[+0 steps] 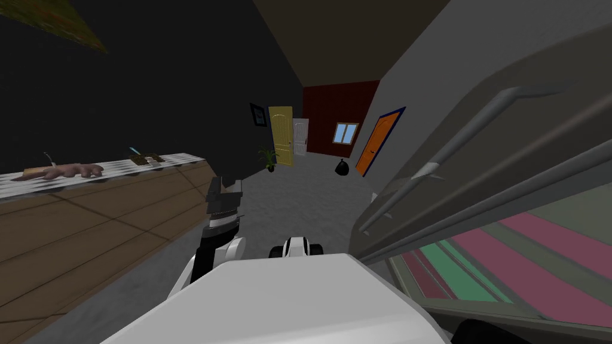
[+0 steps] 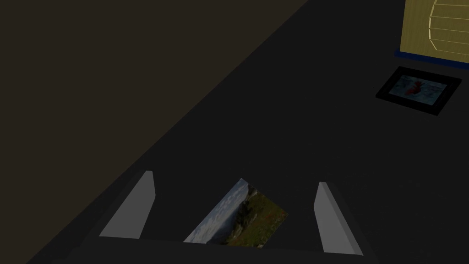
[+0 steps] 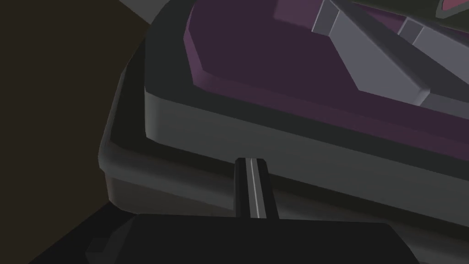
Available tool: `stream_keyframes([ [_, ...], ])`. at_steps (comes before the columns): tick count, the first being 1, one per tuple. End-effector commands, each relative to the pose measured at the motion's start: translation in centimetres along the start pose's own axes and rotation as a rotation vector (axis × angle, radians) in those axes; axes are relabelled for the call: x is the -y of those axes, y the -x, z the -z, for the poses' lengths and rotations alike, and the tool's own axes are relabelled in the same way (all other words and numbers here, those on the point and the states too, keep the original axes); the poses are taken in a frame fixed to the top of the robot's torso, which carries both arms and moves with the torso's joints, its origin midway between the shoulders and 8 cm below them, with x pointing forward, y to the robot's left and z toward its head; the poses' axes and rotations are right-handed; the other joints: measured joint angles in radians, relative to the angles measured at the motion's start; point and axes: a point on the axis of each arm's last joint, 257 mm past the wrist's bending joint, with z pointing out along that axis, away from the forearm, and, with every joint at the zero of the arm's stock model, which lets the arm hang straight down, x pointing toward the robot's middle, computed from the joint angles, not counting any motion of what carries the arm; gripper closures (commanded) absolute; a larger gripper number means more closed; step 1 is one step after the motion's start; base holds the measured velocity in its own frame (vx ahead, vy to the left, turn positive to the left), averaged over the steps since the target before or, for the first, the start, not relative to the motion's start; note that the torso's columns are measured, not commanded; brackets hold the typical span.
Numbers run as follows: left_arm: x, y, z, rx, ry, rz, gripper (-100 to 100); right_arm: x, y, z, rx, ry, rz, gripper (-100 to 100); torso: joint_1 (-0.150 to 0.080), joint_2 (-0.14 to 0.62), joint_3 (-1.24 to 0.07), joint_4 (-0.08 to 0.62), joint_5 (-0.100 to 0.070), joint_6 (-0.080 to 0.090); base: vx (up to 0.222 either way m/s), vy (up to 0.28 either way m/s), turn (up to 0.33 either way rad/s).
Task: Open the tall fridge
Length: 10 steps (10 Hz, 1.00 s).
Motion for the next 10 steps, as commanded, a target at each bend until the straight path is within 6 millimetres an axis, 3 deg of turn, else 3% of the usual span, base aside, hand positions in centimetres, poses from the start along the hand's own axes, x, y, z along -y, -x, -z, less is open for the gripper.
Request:
stream_keyframes([
  [1,0.0,0.0,0.0,0.000,0.000,0.000,0,-3.0,-0.6,-0.8,-0.003,0.052,-0.019,-100,-0.006,0.005,0.005,0.002,-0.006,0.002,0.018,0.031,0.021],
  [6,0.0,0.0,0.0,0.000,0.000,0.000,0,-7.3,-3.2,-1.3,-0.020,0.093,-0.109,-100,0.011,0.004,0.006,0.003,0.001,0.004,0.028,0.025,0.033],
  [7,0.0,0.0,0.0,0.000,0.000,0.000,0,-8.1,-4.8,-1.0,-0.032,0.078,-0.161,-100,0.012,0.003,0.005,0.003,0.001,0.004,0.062,0.094,0.079],
  [10,0.0,0.0,0.0,0.000,0.000,0.000,0,-8.5,-7.4,-0.3,-0.054,0.032,-0.243,-100,0.008,0.004,0.006,0.003,0.000,0.004,0.065,0.079,0.049],
])
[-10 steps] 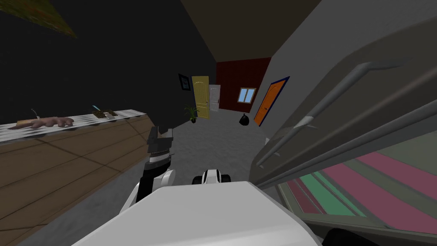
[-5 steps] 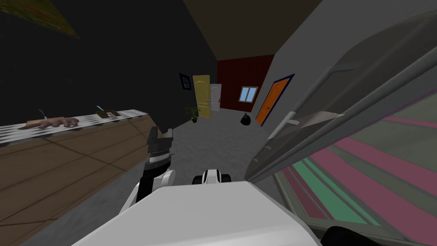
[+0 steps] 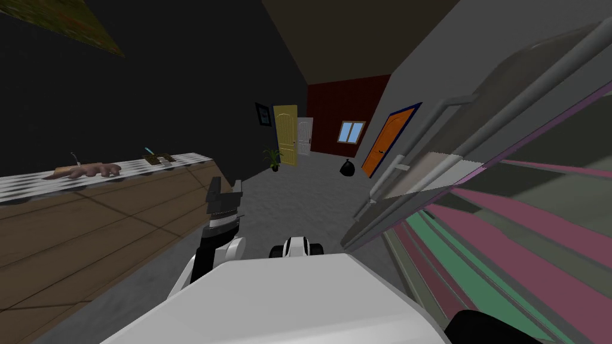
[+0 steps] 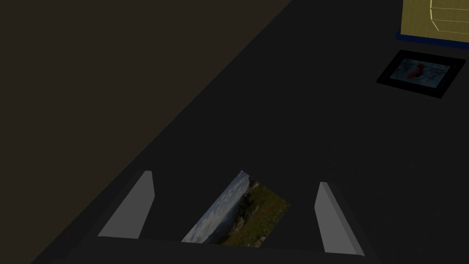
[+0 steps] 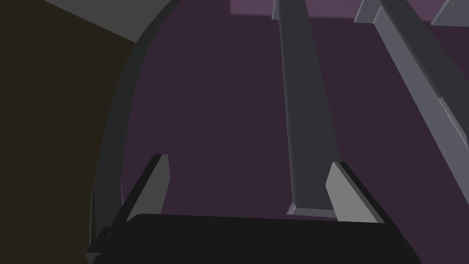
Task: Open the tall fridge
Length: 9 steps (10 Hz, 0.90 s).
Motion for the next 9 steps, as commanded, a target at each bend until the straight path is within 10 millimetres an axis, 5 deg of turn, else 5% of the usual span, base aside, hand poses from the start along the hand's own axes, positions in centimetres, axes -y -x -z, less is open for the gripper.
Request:
stream_keyframes([
  [1,0.0,0.0,0.0,0.000,0.000,0.000,0,0.0,-2.2,0.5,-0.013,-0.043,-0.074,-100,-0.002,0.001,0.001,0.000,-0.001,0.000,0.054,0.058,0.056],
  [9,0.0,0.0,0.0,0.000,0.000,0.000,0,-1.1,-9.1,2.4,-0.062,-0.170,-0.282,-100,0.000,0.001,0.001,0.000,0.000,0.000,0.054,0.054,0.049],
])
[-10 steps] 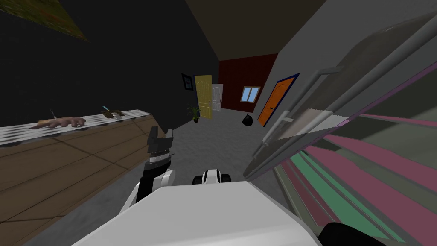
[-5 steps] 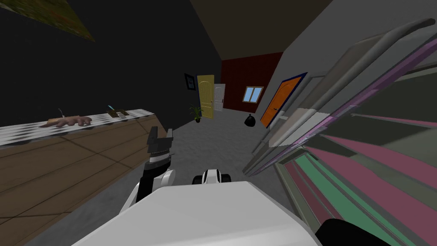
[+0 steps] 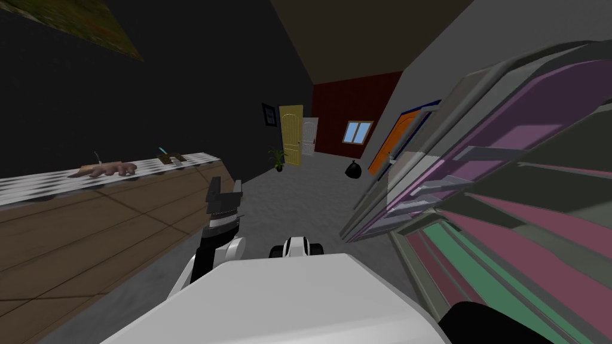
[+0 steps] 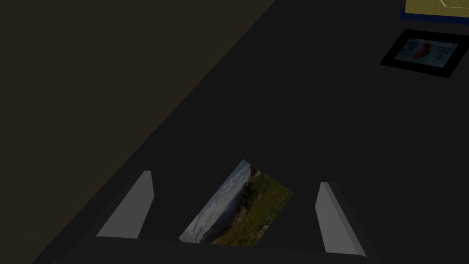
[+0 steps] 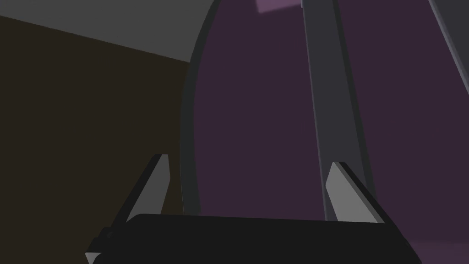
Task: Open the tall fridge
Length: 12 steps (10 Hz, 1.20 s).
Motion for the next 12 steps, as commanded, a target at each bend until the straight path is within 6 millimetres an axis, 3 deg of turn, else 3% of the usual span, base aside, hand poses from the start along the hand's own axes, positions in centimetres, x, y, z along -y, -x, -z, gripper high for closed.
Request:
stream_keyframes([
  [1,0.0,0.0,0.0,0.000,0.000,0.000,0,-0.3,-2.2,0.7,-0.017,-0.039,-0.063,-100,0.000,0.000,0.000,0.000,0.000,0.000,0.056,0.060,0.053],
  [2,0.0,0.0,0.0,0.000,0.000,0.000,0,-0.9,-3.8,0.9,-0.031,-0.061,-0.107,-100,0.000,0.000,0.000,0.000,0.000,0.000,0.066,0.103,0.078],
  [7,0.0,0.0,0.0,0.000,0.000,0.000,0,-4.2,-8.2,1.3,-0.077,-0.094,-0.229,-100,-0.001,0.001,0.001,0.000,-0.001,0.000,0.072,0.066,0.058],
  [8,0.0,0.0,0.0,0.000,0.000,0.000,0,-6.0,-9.8,1.4,-0.097,-0.103,-0.277,-100,0.000,0.001,0.001,0.000,0.000,0.000,0.093,0.071,0.097],
  [12,0.0,0.0,0.0,0.000,0.000,0.000,0,-10.4,-12.8,1.5,-0.142,-0.115,-0.376,-100,0.000,0.001,0.000,0.000,0.000,0.000,0.083,0.079,0.066],
])
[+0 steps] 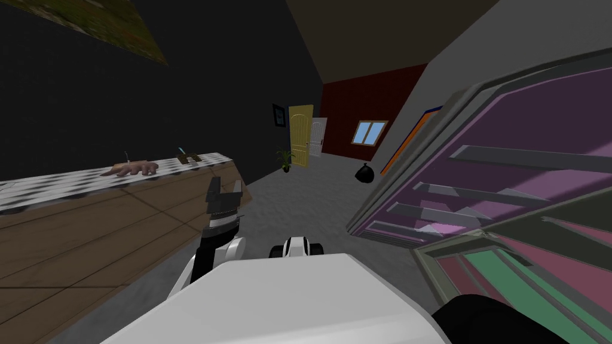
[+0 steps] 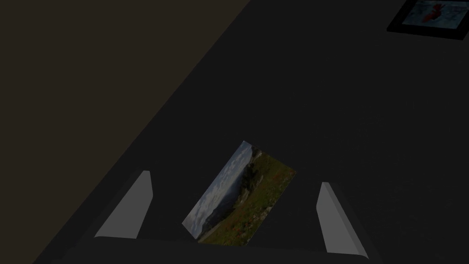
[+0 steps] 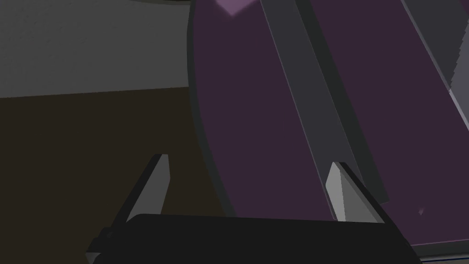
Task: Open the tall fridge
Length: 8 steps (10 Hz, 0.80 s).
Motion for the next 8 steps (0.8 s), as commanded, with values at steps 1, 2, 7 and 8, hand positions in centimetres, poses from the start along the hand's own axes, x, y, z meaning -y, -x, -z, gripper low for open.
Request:
stream_keyframes([
  [1,0.0,0.0,0.0,0.000,0.000,0.000,0,-2.0,-2.7,0.2,-0.032,-0.013,-0.064,-100,0.000,0.000,0.000,0.000,0.000,0.000,0.079,0.068,0.067],
  [2,0.0,0.0,0.0,0.000,0.000,0.000,0,-2.9,-3.8,0.2,-0.046,-0.019,-0.091,-100,-0.001,0.000,0.000,0.000,0.000,0.000,0.079,0.070,0.052],
  [7,0.0,0.0,0.0,0.000,0.000,0.000,0,-0.7,-3.2,0.1,-0.041,-0.019,-0.103,-100,-0.003,0.000,0.000,0.000,-0.002,0.000,0.056,-0.012,-0.007],
  [8,0.0,0.0,0.0,0.000,0.000,0.000,0,-0.2,-2.8,0.1,-0.038,-0.018,-0.104,-100,0.002,0.000,0.000,0.000,0.001,0.001,0.063,-0.012,-0.072],
])
